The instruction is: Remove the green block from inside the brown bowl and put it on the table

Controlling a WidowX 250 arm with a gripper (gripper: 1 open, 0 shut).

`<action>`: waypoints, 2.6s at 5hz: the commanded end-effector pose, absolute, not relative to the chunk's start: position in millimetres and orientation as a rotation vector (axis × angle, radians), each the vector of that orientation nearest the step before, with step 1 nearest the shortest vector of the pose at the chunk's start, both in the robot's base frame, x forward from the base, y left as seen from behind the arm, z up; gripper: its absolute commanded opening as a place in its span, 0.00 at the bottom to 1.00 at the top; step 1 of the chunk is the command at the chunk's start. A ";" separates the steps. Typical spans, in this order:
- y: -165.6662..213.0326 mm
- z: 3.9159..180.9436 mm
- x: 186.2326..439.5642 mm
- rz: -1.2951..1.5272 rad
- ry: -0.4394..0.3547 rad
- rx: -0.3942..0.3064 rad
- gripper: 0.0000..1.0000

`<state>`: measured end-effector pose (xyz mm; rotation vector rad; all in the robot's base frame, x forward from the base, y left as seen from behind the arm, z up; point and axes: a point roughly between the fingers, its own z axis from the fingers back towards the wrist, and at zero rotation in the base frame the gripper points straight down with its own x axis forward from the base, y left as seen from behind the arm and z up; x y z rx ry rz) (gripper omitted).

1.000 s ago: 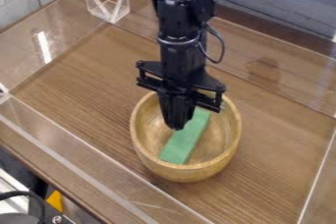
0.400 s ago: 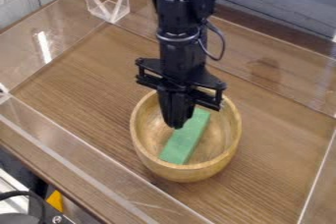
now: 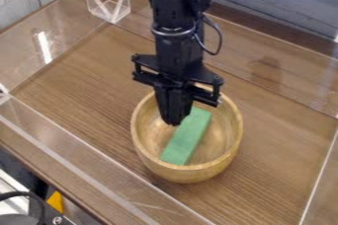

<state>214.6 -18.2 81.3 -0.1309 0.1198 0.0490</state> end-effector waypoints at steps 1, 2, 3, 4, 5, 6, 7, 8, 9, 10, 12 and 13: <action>-14.7 94.8 222.5 0.052 0.058 -0.137 0.00; -13.0 95.4 221.4 0.055 0.058 -0.138 0.00; -11.8 95.1 220.4 0.056 0.058 -0.139 0.00; -10.7 94.0 219.6 0.058 0.057 -0.138 0.00; -9.6 92.7 218.8 0.059 0.057 -0.138 0.00; -8.9 91.0 218.0 0.060 0.056 -0.137 0.00; -8.1 90.3 217.2 0.060 0.055 -0.136 0.00; -7.5 89.2 216.5 0.060 0.054 -0.135 1.00; -7.3 86.6 216.0 0.063 0.052 -0.133 1.00; -7.7 82.0 215.6 0.069 0.052 -0.132 1.00; -14.2 69.7 214.7 0.082 0.046 -0.131 1.00; -17.8 63.1 214.4 0.090 0.041 -0.129 1.00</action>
